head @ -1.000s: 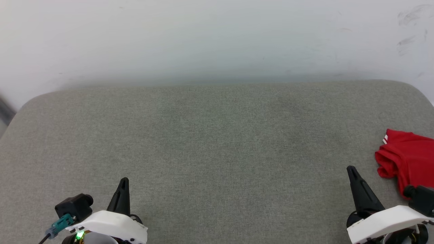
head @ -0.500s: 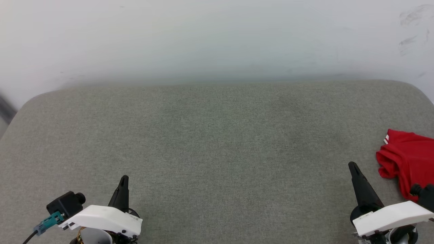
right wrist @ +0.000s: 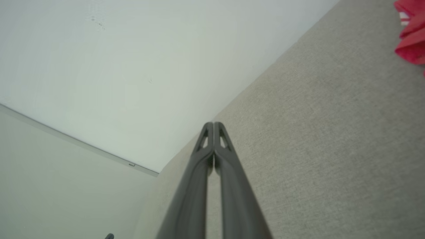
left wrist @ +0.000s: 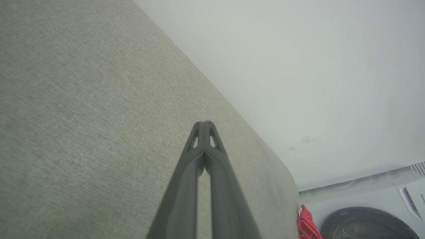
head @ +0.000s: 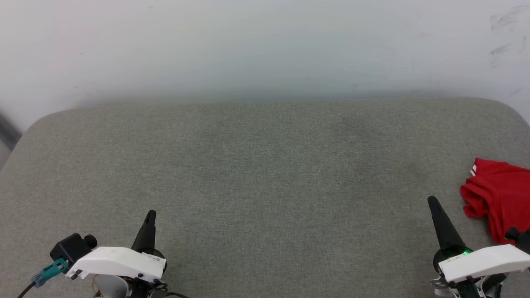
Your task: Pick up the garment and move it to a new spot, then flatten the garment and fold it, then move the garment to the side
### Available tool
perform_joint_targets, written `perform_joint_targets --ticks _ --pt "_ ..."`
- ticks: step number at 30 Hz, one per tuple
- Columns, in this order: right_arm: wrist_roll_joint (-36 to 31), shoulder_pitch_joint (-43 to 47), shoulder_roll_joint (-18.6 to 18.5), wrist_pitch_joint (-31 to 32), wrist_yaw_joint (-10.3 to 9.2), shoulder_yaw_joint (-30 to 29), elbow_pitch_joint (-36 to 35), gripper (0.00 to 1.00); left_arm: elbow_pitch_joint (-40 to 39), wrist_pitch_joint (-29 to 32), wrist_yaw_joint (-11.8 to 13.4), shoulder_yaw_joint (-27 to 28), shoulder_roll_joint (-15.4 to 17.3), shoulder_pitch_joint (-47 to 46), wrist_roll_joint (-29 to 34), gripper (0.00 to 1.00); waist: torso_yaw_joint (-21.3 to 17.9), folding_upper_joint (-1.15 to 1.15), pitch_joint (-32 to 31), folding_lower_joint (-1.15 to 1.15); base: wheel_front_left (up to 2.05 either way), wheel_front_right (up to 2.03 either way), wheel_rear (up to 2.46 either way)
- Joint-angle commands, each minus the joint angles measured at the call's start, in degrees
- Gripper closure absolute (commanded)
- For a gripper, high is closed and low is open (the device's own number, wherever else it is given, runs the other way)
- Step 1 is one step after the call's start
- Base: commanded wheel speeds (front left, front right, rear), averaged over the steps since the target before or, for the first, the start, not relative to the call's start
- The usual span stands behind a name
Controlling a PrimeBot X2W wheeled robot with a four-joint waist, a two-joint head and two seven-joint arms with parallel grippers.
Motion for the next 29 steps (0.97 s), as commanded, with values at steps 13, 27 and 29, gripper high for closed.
perform_joint_targets --ticks 13,27,29 --pt "9.54 -2.77 -0.41 0.37 0.01 -0.64 1.80 1.00 1.01 2.27 -3.30 3.91 -2.25 -2.08 -6.89 1.00 0.20 0.00 0.12 0.00 0.00 0.00 0.00" --pt "16.89 -3.78 -0.35 0.70 0.01 -1.10 3.66 1.00 2.22 4.22 -5.71 6.78 -4.18 -2.55 -12.31 1.00 0.39 0.00 0.23 0.00 0.00 0.00 0.00" --pt "18.47 -3.94 -0.33 0.78 0.01 -1.20 4.06 1.00 2.49 4.66 -6.25 7.42 -4.56 -2.69 -13.44 1.00 0.44 0.00 0.26 0.00 0.00 0.00 0.00"
